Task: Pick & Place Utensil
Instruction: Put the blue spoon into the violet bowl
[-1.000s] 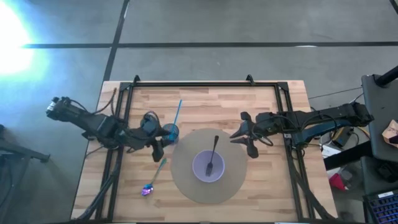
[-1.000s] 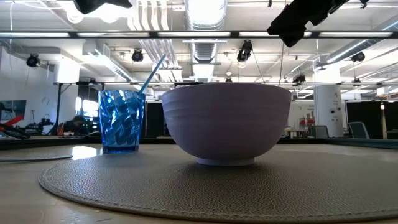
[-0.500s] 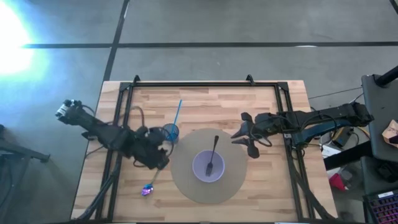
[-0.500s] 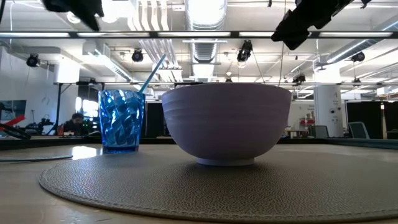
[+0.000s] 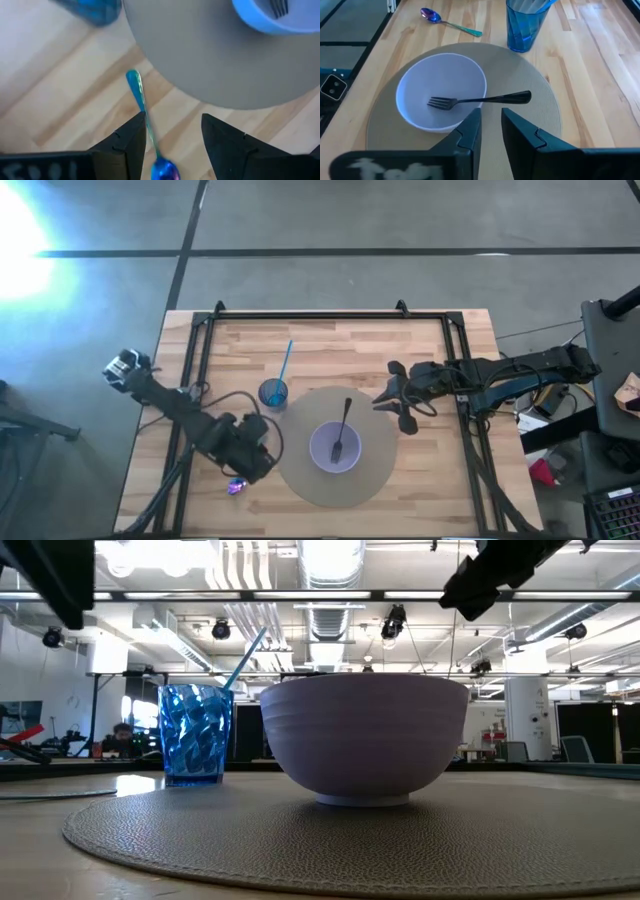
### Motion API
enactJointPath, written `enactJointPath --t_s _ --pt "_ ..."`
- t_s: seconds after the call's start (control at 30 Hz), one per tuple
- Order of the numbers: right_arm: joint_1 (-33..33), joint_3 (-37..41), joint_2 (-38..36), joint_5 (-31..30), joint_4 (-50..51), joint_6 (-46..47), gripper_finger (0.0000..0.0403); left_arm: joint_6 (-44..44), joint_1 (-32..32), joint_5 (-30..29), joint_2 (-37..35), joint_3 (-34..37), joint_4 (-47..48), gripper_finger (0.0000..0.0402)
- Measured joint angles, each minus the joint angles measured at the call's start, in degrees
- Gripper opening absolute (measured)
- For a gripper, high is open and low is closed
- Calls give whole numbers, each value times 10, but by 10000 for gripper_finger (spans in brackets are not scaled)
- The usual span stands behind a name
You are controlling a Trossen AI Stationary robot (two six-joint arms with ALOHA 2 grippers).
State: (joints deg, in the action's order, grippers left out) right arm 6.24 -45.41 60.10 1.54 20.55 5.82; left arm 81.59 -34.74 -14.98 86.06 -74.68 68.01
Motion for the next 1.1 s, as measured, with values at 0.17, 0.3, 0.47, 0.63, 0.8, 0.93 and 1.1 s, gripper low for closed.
enactJointPath --t_s 0.17,0.3,0.47,0.63,0.8,0.93,1.1 --pt "0 0 0 0 3 0 79 78 -33 4 11 32 -7 181" --pt "0 0 0 0 3 1 85 133 -55 25 6 93 -60 181" --pt "0 0 0 0 2 2 89 157 -61 42 -8 165 -160 181" --pt "0 0 0 0 2 2 83 174 -60 64 -4 198 -176 181" --pt "0 0 0 0 1 2 73 184 -60 65 -1 202 -186 181" --pt "0 0 0 0 1 2 68 189 -60 65 18 204 -186 181" --pt "0 0 0 0 1 2 73 187 -60 71 49 204 -206 181"
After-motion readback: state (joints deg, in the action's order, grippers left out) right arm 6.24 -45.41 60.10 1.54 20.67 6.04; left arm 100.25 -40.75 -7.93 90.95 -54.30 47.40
